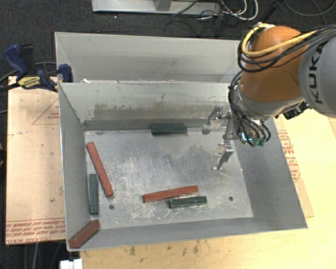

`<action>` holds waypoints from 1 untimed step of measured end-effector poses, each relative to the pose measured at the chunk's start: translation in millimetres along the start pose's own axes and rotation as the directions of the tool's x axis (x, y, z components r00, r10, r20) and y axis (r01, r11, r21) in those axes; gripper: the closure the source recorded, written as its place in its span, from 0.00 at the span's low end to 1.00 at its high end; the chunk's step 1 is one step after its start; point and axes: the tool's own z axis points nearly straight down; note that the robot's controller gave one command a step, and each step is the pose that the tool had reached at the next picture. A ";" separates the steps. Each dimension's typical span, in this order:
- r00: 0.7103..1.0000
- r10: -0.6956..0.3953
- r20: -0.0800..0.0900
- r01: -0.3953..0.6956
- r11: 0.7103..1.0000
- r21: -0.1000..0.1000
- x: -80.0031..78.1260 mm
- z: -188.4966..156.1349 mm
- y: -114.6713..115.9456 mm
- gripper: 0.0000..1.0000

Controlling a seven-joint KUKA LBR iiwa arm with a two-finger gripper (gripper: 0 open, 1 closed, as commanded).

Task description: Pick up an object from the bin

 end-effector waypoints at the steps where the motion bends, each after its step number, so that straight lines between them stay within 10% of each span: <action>1: 1.000 0.000 0.008 0.000 1.000 0.000 -1.6 -4.0 0.0 0.00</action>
Offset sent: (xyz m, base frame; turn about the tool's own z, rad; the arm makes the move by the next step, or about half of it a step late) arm -0.0609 0.0144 -0.0652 -0.0432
